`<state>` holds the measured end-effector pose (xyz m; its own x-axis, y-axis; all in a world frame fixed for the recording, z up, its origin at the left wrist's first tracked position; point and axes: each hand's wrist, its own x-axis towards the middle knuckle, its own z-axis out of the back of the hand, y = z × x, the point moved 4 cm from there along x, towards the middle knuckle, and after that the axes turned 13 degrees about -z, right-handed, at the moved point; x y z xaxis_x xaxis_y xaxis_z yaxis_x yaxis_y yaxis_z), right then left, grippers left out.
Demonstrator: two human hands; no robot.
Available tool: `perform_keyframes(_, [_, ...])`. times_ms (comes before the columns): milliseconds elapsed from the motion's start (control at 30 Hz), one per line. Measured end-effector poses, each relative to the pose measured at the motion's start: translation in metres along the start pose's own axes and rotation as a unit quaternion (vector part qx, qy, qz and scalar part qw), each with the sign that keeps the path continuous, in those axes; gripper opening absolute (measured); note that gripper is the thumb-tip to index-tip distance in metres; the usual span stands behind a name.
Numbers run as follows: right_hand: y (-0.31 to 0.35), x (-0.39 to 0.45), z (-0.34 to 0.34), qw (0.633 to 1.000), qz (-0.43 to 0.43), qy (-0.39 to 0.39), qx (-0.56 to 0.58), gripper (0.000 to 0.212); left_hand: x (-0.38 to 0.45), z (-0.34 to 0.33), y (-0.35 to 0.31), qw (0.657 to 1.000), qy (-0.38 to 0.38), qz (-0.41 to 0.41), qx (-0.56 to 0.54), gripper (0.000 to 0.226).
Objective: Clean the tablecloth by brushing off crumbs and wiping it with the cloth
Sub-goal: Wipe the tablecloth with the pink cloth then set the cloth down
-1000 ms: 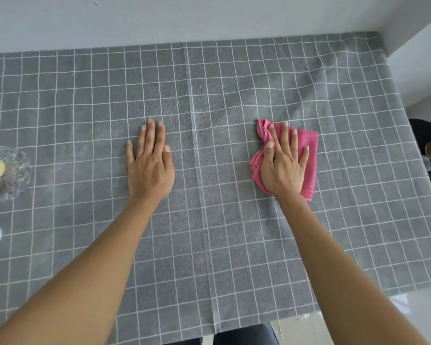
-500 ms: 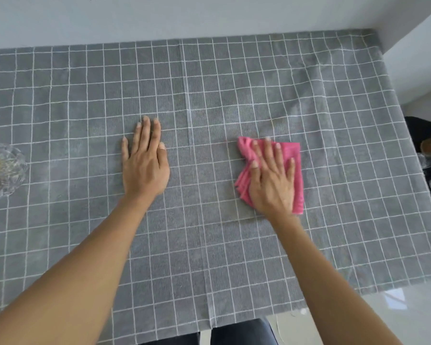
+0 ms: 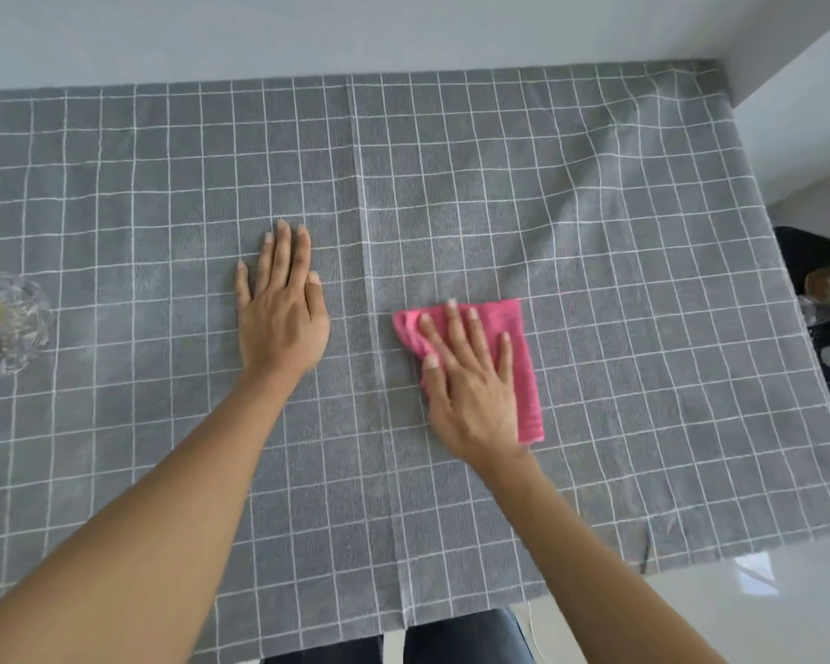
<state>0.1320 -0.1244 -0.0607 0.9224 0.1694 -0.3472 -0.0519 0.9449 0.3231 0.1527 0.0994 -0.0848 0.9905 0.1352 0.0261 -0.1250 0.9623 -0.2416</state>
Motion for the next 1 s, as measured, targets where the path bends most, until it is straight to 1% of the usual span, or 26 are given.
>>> perform_keyframes(100, [0.003,-0.008,-0.006,0.999,0.042,0.002,-0.002,0.050,0.000,0.000,0.000,1.000,0.001,0.000,0.001,0.053])
perform_keyframes(200, [-0.014,0.004,0.002,0.999,0.037,-0.017,-0.012,0.049,-0.001,-0.001,0.001,1.000,0.001,-0.003,-0.001,0.053])
perform_keyframes(267, [-0.035,0.020,0.014,0.999,-0.023,-0.040,-0.018,0.050,-0.001,-0.001,0.001,1.000,0.000,-0.004,-0.002,0.053])
perform_keyframes(367, [-0.065,0.046,0.032,0.988,-0.136,-0.073,0.007,0.051,0.000,-0.001,0.001,1.000,-0.003,-0.005,-0.003,0.053])
perform_keyframes(433, [-0.067,0.054,0.036,0.982,-0.169,-0.087,0.023,0.050,0.000,-0.001,0.001,1.000,-0.003,-0.003,-0.001,0.053])
perform_keyframes(533, [-0.056,0.056,0.031,0.977,-0.191,-0.094,0.029,0.050,-0.001,-0.001,0.001,1.000,-0.003,-0.001,0.002,0.053])
perform_keyframes(600, [-0.045,0.057,0.029,0.980,-0.176,-0.089,0.028,0.050,-0.001,0.000,0.001,1.000,-0.004,-0.001,0.002,0.053])
perform_keyframes(633, [-0.036,0.058,0.027,0.984,-0.154,-0.081,0.024,0.050,-0.001,0.000,0.000,1.000,-0.003,0.000,0.000,0.053])
perform_keyframes(767, [0.024,0.053,0.008,0.999,-0.015,-0.027,0.010,0.050,-0.001,0.000,0.000,1.000,-0.009,0.001,-0.002,0.053])
perform_keyframes(833, [0.046,0.047,-0.001,0.999,0.032,-0.018,0.004,0.051,-0.001,0.000,0.000,1.000,-0.014,0.000,-0.006,0.053])
perform_keyframes(900, [0.049,0.048,-0.004,0.999,0.042,-0.016,0.002,0.053,-0.001,0.001,0.000,1.000,-0.017,0.000,-0.010,0.052])
perform_keyframes(1000, [0.028,0.057,0.004,0.999,0.032,-0.030,-0.026,0.053,-0.002,0.002,0.000,1.000,-0.017,-0.001,-0.017,0.051])
